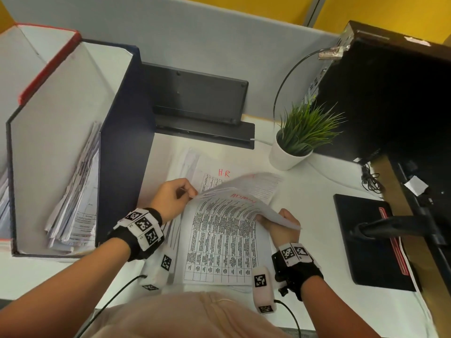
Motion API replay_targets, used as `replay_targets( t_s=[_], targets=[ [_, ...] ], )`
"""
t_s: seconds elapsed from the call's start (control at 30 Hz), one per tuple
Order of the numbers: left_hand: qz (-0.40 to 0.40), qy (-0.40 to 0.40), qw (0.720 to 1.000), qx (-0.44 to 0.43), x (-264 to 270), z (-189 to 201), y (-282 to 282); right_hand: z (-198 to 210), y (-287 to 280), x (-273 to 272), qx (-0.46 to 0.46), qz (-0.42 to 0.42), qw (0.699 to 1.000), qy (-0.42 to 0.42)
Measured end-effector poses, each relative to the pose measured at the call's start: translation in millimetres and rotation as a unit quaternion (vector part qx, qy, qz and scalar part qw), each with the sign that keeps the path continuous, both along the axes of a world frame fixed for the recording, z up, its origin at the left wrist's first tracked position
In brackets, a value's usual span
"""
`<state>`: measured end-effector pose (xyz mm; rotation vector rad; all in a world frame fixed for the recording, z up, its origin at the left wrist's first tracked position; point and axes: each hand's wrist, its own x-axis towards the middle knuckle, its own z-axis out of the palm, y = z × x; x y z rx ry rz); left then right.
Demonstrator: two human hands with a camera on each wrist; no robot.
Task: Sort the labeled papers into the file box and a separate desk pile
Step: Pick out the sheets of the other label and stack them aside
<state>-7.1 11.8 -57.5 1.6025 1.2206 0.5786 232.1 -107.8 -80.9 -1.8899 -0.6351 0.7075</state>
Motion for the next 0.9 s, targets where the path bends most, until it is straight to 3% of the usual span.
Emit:
replay_targets(
  t_s=[0.1, 0.2, 0.33, 0.4, 0.53, 0.63, 0.77, 0.9],
  targets=[
    [-0.038, -0.004, 0.999, -0.003, -2, 4, -1, 0, -1, 1, -0.001, 0.004, 1.000, -0.015],
    [-0.060, -0.014, 0.998, 0.008, -1, 8, 0, 2, 1, 3, -0.001, 0.020, 1.000, 0.022],
    [-0.067, -0.021, 0.997, 0.010, -1, 7, 2, 5, 5, 4, -0.028, 0.081, 0.996, 0.034],
    [-0.053, -0.015, 0.998, -0.005, -2, 3, 5, 5, 5, 4, -0.049, 0.070, 0.995, 0.043],
    [0.029, -0.057, 0.991, -0.114, 4, 2, 10, 3, 8, 3, -0.072, 0.059, 0.996, -0.013],
    [0.052, -0.094, 0.974, -0.200, 12, 11, 11, 11, 13, -2, -0.017, 0.020, 1.000, 0.003],
    [-0.040, -0.043, 0.991, -0.123, 17, 13, 4, 23, 23, -9, 0.030, -0.003, 0.999, 0.036],
    [-0.037, -0.021, 0.999, -0.031, 21, 19, 3, 44, 30, -13, 0.069, -0.008, 0.997, 0.037]
  ],
)
